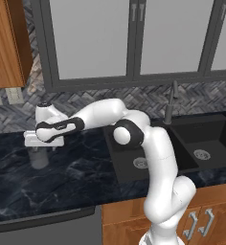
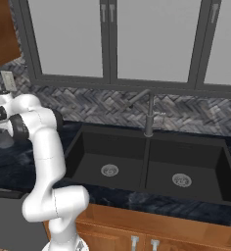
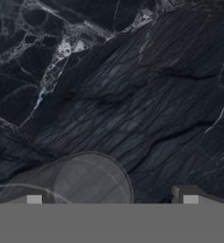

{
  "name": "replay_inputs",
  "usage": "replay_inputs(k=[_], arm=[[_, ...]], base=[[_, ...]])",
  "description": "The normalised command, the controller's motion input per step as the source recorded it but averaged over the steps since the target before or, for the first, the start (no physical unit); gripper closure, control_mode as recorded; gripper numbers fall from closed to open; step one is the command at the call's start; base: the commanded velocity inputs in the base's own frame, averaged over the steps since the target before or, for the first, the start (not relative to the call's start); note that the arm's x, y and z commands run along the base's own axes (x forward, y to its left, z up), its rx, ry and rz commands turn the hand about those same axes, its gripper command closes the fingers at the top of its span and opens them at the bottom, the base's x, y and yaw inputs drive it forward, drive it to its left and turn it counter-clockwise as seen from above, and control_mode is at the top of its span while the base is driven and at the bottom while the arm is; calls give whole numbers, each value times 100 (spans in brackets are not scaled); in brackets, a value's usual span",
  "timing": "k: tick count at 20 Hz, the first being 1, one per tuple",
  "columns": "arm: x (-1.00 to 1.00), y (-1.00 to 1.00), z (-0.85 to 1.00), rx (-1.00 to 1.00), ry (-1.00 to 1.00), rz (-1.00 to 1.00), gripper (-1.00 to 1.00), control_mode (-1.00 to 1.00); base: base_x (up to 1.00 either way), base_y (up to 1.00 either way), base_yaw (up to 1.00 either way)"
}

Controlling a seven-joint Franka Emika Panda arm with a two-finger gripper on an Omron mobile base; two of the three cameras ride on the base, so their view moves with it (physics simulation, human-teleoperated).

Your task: Place the glass cup in the left basin and the tupperware in the right basin of the sink.

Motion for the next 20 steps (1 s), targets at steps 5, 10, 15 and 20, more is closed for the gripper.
replay_inputs(k=[5,10,15,20], arm=[[-8,0,-28,0,0,0,-100,-100],[-15,0,-34,0,2,0,-100,-100],[-10,0,-37,0,4,0,-100,-100],[-4,0,-41,0,4,0,-100,-100]], base=[[0,0,0],[0,0,0],[0,0,0],[0,0,0]])
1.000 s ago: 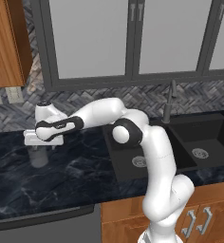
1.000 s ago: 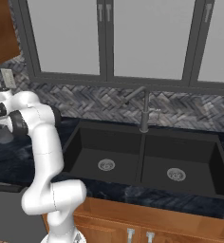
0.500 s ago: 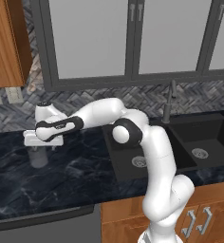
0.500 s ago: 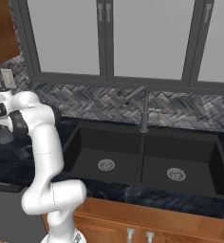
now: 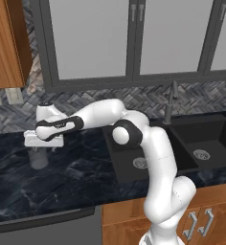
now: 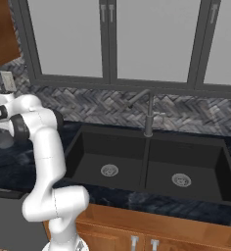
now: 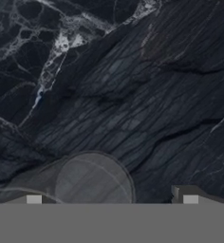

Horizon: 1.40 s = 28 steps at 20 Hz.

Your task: Place the glass cup in the left basin and the tupperware in the right basin of the sink.

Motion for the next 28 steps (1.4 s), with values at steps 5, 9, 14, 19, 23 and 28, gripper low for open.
replay_inputs(k=[5,9,14,19,23,28], arm=[[0,0,-48,0,3,0,-100,-100],[0,0,-43,0,1,0,-100,-100],[-2,0,-18,0,0,0,-100,-100],[-4,0,-32,0,0,0,100,-100],[0,0,-9,0,0,0,100,-100],[0,0,-4,0,0,0,100,-100]], base=[[0,0,0],[0,0,0],[0,0,0],[0,0,0],[0,0,0],[0,0,0]])
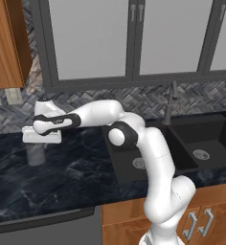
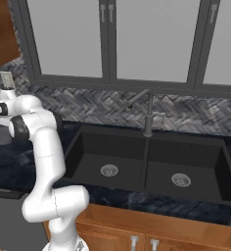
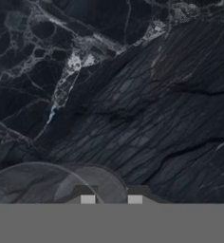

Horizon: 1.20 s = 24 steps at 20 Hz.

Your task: Place the glass cup in the left basin and the tupperware in the right basin of the sink.

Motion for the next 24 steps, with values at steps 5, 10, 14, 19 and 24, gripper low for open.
replay_inputs(k=[5,10,14,19,24], arm=[[-5,-1,-1,0,-2,0,100,-100],[-43,-36,5,-1,-14,0,100,-100],[-56,-65,9,0,-10,-1,100,-100],[-54,-71,1,0,-5,-1,100,-100],[-42,-77,6,0,-3,0,100,-100]], base=[[0,0,0],[0,0,0],[0,0,0],[0,0,0],[0,0,0]])
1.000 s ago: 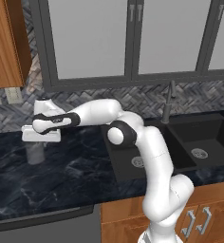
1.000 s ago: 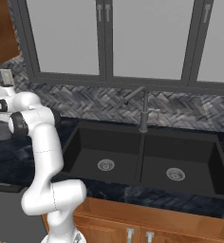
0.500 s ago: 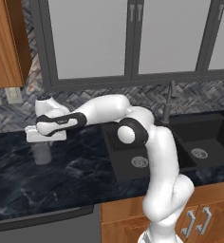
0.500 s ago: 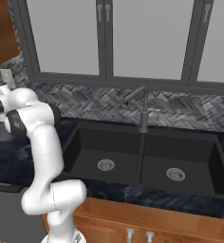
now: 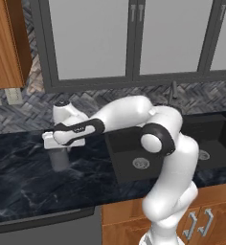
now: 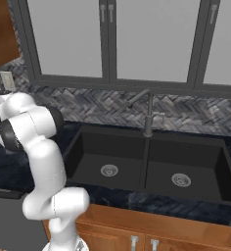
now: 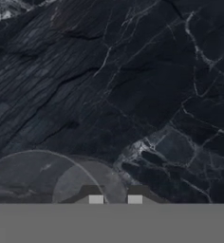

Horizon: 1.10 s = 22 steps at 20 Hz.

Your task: Place the glass cup in the left basin and the tupperware in the right basin of the sink.

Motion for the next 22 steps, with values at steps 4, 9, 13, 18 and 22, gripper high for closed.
replay_inputs(k=[4,9,13,18,22], arm=[[-16,-74,5,0,-4,0,100,-100],[-1,-73,6,1,-1,0,100,-100],[0,-71,6,1,-1,0,100,-100],[0,-67,4,1,0,0,100,-100],[0,-63,6,1,0,0,100,-100]], base=[[0,0,0],[0,0,0],[0,0,0],[0,0,0],[0,0,0]])
